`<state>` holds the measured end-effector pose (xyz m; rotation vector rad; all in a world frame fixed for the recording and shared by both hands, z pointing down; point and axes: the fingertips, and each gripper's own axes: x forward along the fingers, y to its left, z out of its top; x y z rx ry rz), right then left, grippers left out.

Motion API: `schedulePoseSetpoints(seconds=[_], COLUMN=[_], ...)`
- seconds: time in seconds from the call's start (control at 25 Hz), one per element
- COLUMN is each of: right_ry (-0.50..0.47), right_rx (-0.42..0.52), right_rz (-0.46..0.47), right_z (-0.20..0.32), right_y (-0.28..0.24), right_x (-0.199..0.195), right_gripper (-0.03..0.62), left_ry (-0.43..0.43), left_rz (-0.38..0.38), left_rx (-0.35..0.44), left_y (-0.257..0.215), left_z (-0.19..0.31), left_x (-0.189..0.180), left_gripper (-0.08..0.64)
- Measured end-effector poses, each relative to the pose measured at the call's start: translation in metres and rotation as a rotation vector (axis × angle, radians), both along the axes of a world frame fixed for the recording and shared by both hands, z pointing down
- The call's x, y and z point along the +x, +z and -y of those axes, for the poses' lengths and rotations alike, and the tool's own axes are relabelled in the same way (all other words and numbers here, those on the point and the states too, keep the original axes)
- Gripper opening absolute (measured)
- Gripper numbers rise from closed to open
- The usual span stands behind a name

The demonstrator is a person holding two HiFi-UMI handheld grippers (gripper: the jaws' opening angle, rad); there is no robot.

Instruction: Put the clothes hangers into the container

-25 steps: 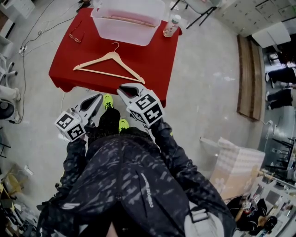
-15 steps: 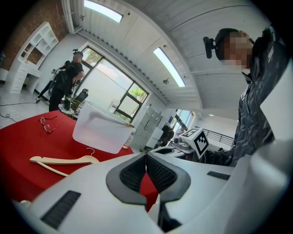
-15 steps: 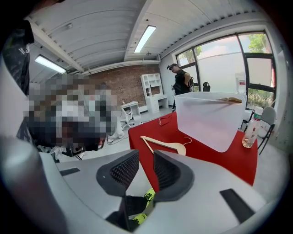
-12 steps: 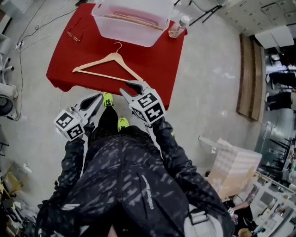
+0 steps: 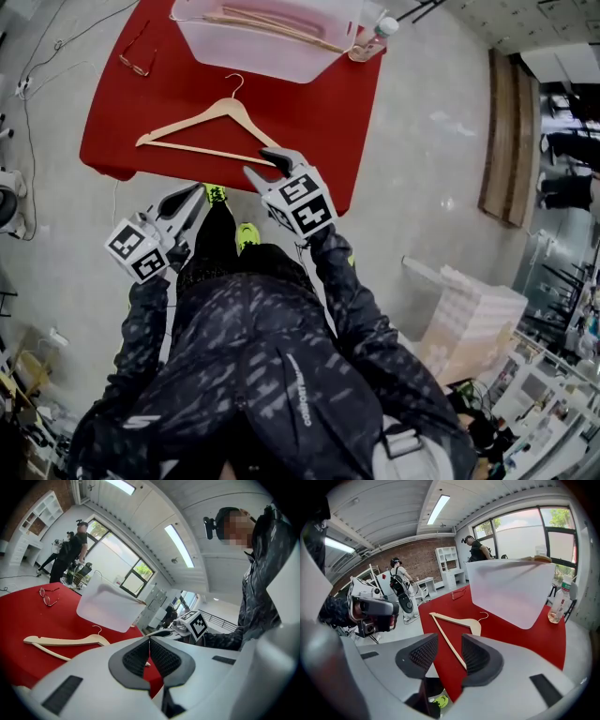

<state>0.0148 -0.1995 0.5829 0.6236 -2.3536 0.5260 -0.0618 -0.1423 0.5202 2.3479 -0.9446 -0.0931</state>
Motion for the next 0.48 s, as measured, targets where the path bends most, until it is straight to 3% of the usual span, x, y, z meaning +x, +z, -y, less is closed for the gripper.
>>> schedulePoseSetpoints(seconds=[0.48], right_ry=[0.005], right_rx=[-0.041], right_rz=[-0.093], right_z=[0.021], right_y=[0.044], right_x=[-0.008], right_gripper=[0.195], left_ry=[0.061], left_rz=[-0.03], left_rx=[-0.029], left_y=[0.028], left_z=[0.019], left_x=[0.001], left_gripper=[0.011])
